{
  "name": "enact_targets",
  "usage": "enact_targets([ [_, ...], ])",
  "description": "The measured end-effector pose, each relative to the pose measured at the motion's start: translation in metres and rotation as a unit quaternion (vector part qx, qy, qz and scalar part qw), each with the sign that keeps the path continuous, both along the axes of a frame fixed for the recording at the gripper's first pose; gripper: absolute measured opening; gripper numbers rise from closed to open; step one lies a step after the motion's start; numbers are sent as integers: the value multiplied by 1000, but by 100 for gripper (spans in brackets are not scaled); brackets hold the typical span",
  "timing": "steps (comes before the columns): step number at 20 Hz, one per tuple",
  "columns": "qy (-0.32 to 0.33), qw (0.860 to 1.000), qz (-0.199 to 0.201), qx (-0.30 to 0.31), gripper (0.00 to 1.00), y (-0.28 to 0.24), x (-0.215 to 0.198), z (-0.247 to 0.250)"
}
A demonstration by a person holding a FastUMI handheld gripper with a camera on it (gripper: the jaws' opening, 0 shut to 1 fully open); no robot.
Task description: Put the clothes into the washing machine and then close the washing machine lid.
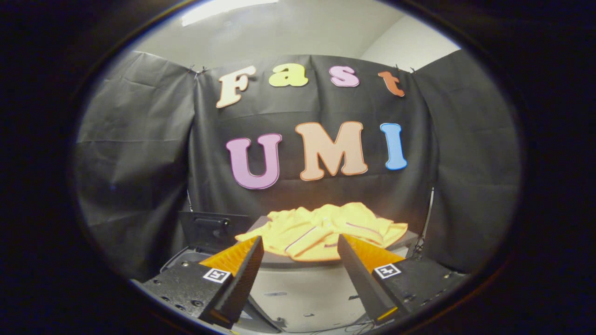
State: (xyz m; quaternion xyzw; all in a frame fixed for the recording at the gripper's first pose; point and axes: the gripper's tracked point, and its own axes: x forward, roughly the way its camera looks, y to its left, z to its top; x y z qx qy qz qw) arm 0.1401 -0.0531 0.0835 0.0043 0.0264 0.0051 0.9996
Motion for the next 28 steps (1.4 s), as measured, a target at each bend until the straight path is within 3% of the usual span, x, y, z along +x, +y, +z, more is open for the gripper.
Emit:
enact_targets([
  [5,93,995,-22,-16,97,-23,71,-20],
  [10,187,981,-26,43,97,-18,134,-58],
  [12,195,979,-37,42,97,-25,156,-64],
  [14,201,978,-62,6,97,-40,169,-67],
  [17,219,975,-35,-9,97,-24,181,-79],
  [19,238,970,-49,-29,98,-29,184,-90],
  [22,270,960,-69,-14,96,-36,182,-107],
  [23,254,964,-74,5,97,-35,183,-103],
  [25,260,960,-103,7,91,-51,183,-105],
  [28,268,959,-90,17,37,-45,173,-103],
])
